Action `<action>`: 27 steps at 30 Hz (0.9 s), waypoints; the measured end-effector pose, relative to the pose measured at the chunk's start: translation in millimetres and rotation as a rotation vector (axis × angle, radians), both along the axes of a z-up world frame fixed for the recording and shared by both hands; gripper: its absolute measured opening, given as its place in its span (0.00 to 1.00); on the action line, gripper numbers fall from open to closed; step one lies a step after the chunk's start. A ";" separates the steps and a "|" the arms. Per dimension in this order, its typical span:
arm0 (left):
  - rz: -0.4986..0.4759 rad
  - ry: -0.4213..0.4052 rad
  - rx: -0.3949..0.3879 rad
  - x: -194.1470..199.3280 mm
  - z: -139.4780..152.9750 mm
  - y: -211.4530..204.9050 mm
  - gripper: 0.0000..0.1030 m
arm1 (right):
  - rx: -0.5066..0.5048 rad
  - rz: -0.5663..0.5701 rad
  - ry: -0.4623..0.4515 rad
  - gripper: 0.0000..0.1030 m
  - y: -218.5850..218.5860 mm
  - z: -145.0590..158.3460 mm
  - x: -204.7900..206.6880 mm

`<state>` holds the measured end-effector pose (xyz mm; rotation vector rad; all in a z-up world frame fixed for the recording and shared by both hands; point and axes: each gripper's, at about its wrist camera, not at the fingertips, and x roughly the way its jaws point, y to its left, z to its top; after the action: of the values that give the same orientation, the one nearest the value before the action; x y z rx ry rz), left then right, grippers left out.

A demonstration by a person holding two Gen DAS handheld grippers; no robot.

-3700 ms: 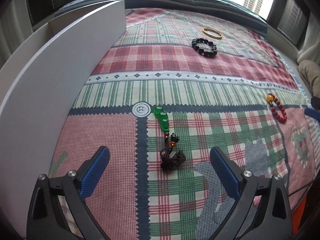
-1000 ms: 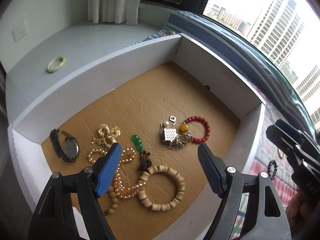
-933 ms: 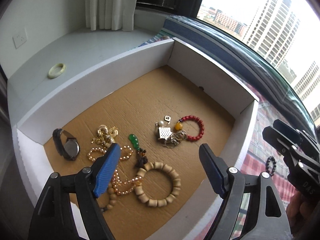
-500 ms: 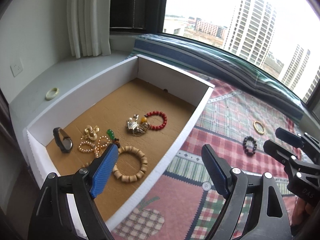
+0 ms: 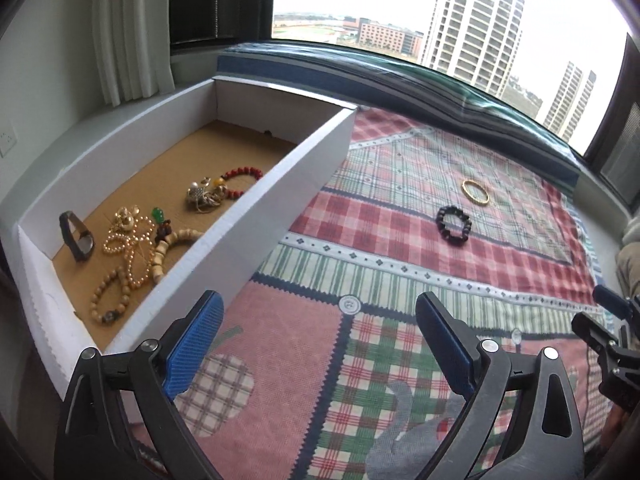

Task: Organize jewelry
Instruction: 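Move both open tools back toward the black bracelet and gold bangle, then grasp the black bead bracelet with the left tool while the right tool grasps the gold bangle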

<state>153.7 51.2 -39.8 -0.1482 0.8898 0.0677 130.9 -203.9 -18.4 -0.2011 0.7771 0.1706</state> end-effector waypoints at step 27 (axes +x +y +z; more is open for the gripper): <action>-0.303 0.206 0.022 203.8 -83.7 -142.1 0.91 | 0.165 -0.165 0.194 0.66 -125.2 -85.7 90.2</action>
<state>357.5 -90.8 -123.5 0.0157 1.1082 -0.1928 221.2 -329.1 -104.1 0.0375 0.9634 0.0981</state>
